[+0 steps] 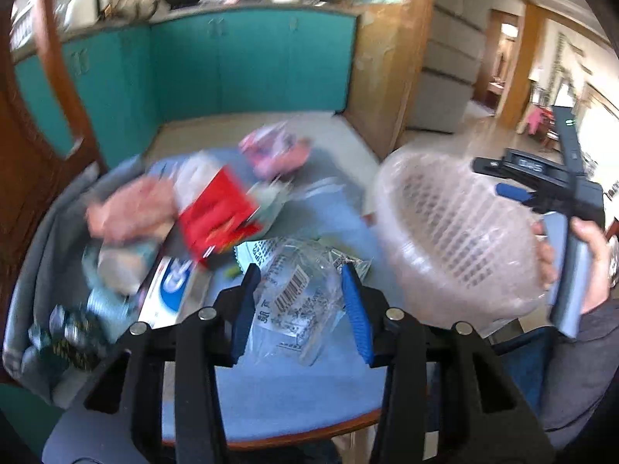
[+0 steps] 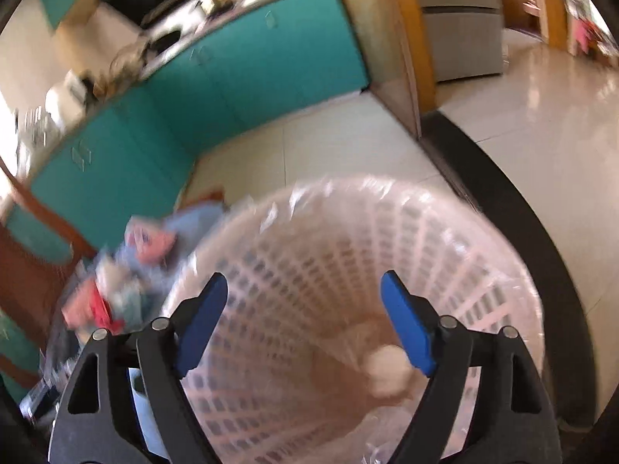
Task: Collect trash
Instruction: 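Open the right tool over the basket while the left tool grasps the clear plastic wrapper, then swing the left tool over the basket and release the clear wrapper, then grasp the green leafy vegetable with the right tool while the left tool grasps the ointment box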
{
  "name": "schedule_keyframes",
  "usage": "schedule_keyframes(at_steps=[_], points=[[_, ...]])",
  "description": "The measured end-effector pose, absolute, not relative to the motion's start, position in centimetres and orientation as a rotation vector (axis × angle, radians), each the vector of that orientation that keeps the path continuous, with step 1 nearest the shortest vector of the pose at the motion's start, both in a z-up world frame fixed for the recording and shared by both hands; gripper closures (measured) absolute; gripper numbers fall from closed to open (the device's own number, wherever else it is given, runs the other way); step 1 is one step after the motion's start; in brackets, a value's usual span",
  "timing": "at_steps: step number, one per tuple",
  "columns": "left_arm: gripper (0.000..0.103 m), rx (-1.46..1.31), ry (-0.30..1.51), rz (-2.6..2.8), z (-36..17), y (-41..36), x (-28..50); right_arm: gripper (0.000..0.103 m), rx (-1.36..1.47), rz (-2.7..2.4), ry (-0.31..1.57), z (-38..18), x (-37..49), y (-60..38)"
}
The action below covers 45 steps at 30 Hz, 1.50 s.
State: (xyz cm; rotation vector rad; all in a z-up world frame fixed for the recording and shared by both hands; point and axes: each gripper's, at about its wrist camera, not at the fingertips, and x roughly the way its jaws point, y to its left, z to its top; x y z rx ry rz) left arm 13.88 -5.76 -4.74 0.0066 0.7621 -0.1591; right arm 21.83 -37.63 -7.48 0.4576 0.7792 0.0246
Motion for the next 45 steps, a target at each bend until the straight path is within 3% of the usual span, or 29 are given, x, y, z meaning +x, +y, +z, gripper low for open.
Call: schedule_keyframes(at_steps=[7,9,11,17,22,26,31,36,45], points=[[0.056,0.017,0.728,-0.385,-3.1,-14.0,17.2,0.02,0.623,-0.218,0.491,-5.2,17.8,-42.7],[0.048,0.024,0.752,-0.45,-3.8,-16.2,18.1,0.02,0.66,-0.262,0.447,-5.2,16.9,-44.0],[0.032,0.014,0.768,-0.518,-4.7,-18.6,18.8,0.019,0.687,-0.285,0.421,-5.3,16.5,-44.8],[0.018,0.041,0.763,-0.421,-5.2,-18.3,18.6,0.019,0.683,-0.227,0.453,-5.8,17.1,-44.8],[0.017,0.089,0.773,-0.107,-5.9,-9.9,16.7,0.019,0.534,0.102,0.529,-4.6,18.9,-38.3],[0.017,0.019,0.855,0.069,-7.7,-2.1,14.5,0.019,0.266,0.43,0.655,-4.9,19.6,-26.4],[0.017,-0.041,0.897,0.159,-9.2,3.5,12.1,0.021,-0.035,0.564,0.809,-8.7,19.4,-14.1],[0.017,-0.068,0.906,0.161,-9.0,5.0,12.1,0.032,-0.152,0.443,0.893,-11.7,22.1,-10.8],[0.017,-0.111,0.923,0.143,-10.2,5.9,12.1,0.037,-0.294,0.455,0.876,-13.1,21.3,-9.8]])
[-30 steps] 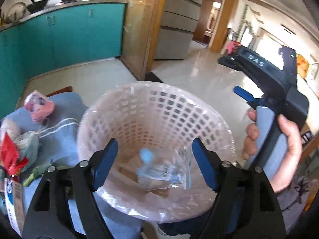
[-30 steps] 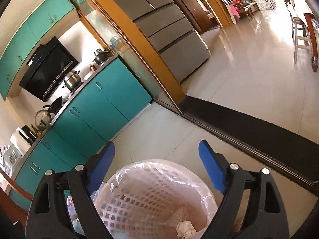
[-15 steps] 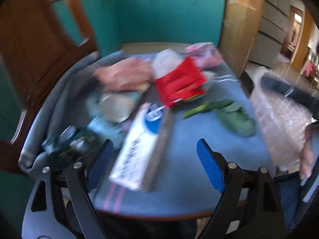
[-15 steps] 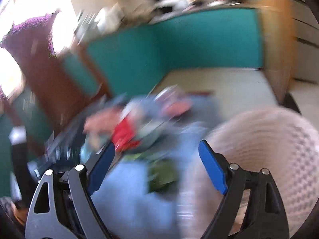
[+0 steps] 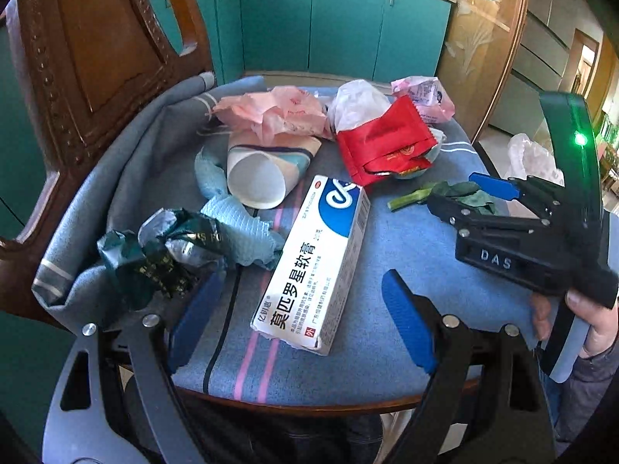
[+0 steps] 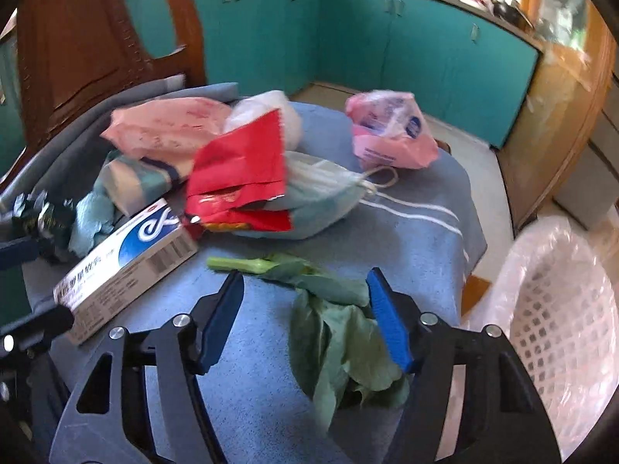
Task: Collect trash
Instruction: 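Grasp the green leafy vegetable with the right tool while the left tool grasps the ointment box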
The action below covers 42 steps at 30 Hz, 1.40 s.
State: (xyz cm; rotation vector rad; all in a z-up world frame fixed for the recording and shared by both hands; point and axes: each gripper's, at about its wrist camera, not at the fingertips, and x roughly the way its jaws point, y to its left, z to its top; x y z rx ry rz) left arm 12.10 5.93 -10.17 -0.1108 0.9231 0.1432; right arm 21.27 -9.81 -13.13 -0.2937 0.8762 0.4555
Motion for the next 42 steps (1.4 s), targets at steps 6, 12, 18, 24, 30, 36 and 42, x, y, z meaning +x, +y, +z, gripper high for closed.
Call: schedule_keyframes(at_steps=[6,12,18,24,30,36,42], points=[[0.017,-0.112,0.944,0.143,-11.1,5.7,12.3,0.06,-0.309,0.467,0.931,-14.1,22.2,-9.6],[0.017,-0.12,0.95,0.158,-11.5,6.2,12.3,0.088,-0.247,0.552,0.977,-13.0,21.1,-11.1],[0.017,-0.119,0.977,0.166,-12.4,6.4,12.9,0.071,-0.1,0.752,0.923,-10.0,19.7,-13.4],[0.017,-0.12,1.007,0.163,-13.6,6.0,13.7,0.055,-0.188,0.651,0.963,-11.8,20.6,-12.1],[0.04,-0.106,1.019,0.157,-14.2,5.7,14.0,0.055,-0.23,0.626,0.965,-12.9,20.8,-10.8],[0.05,-0.099,1.006,0.137,-13.5,5.3,13.4,0.055,-0.232,0.618,0.975,-14.1,21.3,-9.8],[0.055,-0.098,0.984,0.131,-12.5,5.6,12.1,0.085,-0.196,0.655,0.98,-13.8,20.9,-10.3]])
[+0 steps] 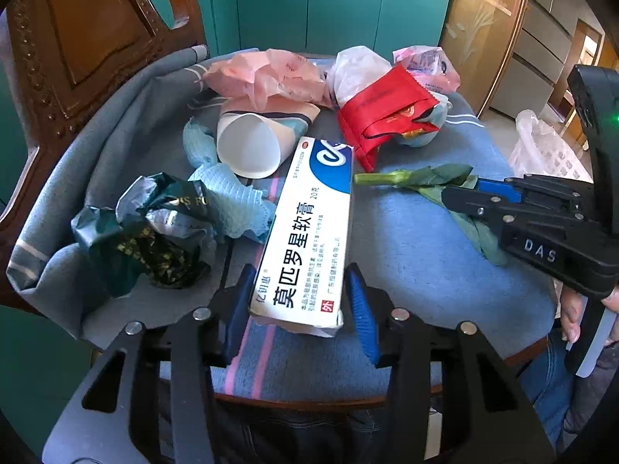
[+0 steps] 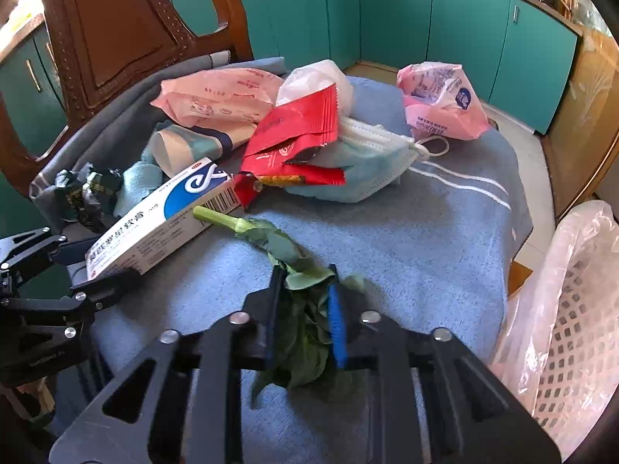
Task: Collect trash
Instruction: 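Grasp the green leafy vegetable with the right tool while the left tool grasps the ointment box, then carry vegetable and ointment box to the basket and open both tools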
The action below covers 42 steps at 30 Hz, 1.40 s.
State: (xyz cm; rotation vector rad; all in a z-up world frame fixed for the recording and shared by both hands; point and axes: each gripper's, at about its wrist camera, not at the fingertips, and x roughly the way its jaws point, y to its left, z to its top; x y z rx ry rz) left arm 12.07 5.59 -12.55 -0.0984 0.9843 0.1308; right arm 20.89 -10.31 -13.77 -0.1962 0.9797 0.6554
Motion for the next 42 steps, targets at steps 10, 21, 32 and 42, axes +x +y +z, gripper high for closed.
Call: schedule_keyframes(at_steps=[10,21,32,42], points=[[0.056,-0.081,1.017,0.071,-12.5,4.7,10.6,0.086,-0.222,0.793,1.012,-12.5,19.3,-11.2],[0.04,-0.148,1.018,0.104,-13.4,5.9,12.1,0.057,-0.245,0.692,0.99,-14.5,20.3,-9.5],[0.058,-0.068,1.008,0.132,-13.9,4.4,14.4,0.09,-0.293,0.711,0.942,-14.2,19.2,-8.8],[0.062,-0.069,0.924,0.093,-10.8,3.2,13.3,0.091,-0.072,0.694,0.721,-8.2,18.4,-15.8]])
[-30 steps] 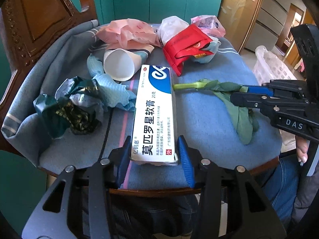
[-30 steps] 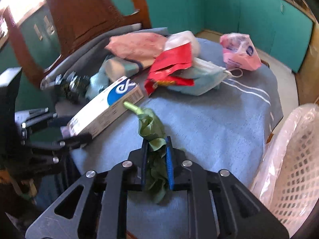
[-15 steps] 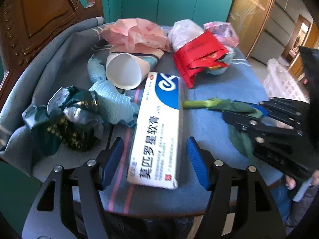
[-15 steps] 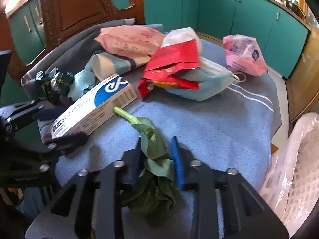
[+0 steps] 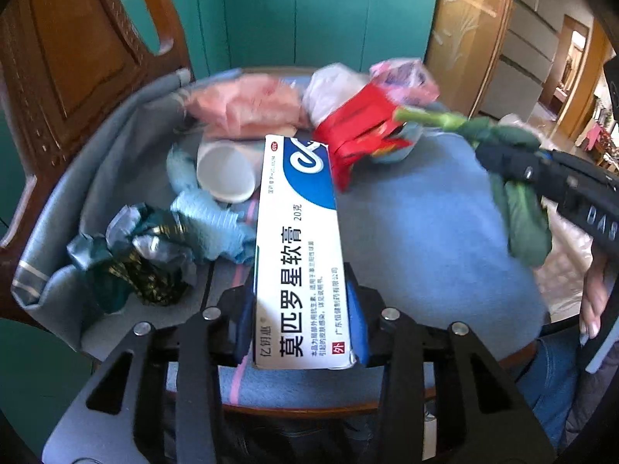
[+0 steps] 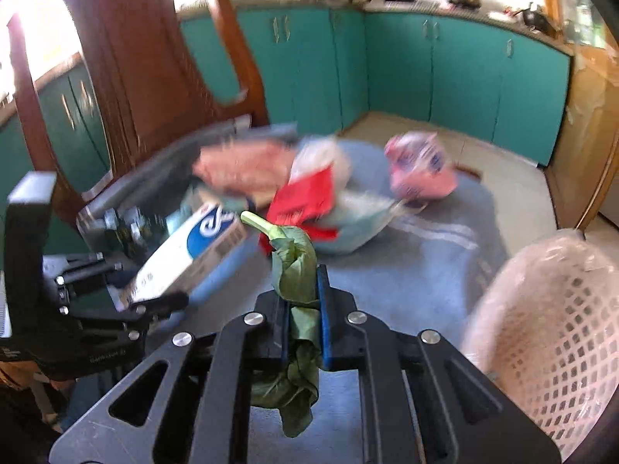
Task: Collect trash
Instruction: 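Carry vegetable and ointment box to the basket and open both tools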
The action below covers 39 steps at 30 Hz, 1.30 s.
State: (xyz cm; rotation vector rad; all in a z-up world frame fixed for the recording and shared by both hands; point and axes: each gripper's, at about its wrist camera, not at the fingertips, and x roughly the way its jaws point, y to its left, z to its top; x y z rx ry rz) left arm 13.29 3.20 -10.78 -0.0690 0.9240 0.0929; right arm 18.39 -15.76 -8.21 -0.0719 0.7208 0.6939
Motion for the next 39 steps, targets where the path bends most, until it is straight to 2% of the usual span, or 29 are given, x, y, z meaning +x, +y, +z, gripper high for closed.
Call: schedule_keyframes(at_steps=[6,13,22,27,28,30,31,32,34,37,38,39], points=[[0.062,-0.056,0.844,0.035,-7.8,0.6,13.2,0.091,0.043,0.544,0.606,-5.0,19.0,-23.9],[0.062,-0.016,0.796,-0.145,-5.3,-5.8,15.0,0.091,0.191,0.206,0.625,-5.0,19.8,-35.6],[0.062,0.041,0.831,-0.423,-5.7,-18.4,19.4,0.091,0.271,0.068,0.703,-6.9,20.0,-39.9],[0.06,0.068,0.869,-0.489,-7.7,-22.2,20.9,0.09,0.273,0.058,0.72,-7.1,20.2,-39.7],[0.059,0.062,0.883,-0.497,-8.1,-22.6,21.3,0.09,0.269,0.061,0.723,-7.1,20.2,-39.6],[0.048,0.049,0.897,-0.499,-8.8,-23.0,21.6,0.09,0.267,0.061,0.732,-7.2,20.4,-39.6],[0.038,0.04,0.901,-0.499,-9.1,-22.9,21.7,0.09,0.269,0.064,0.739,-7.3,20.5,-39.6],[0.033,0.031,0.903,-0.499,-9.1,-22.7,21.7,0.09,0.271,0.068,0.746,-7.4,20.6,-39.6],[0.032,0.034,0.893,-0.48,-8.9,-22.1,21.2,0.086,0.272,0.071,0.755,-7.4,20.7,-39.5],[0.032,0.056,0.85,-0.37,-8.3,-19.6,19.8,0.063,0.277,0.083,0.744,-7.2,20.8,-39.1],[0.032,0.065,0.835,-0.312,-8.1,-18.4,19.4,0.052,0.284,0.086,0.735,-7.1,20.7,-39.0],[0.032,0.068,0.827,-0.272,-8.0,-17.4,19.0,0.046,0.293,0.095,0.725,-6.9,20.6,-38.8]])
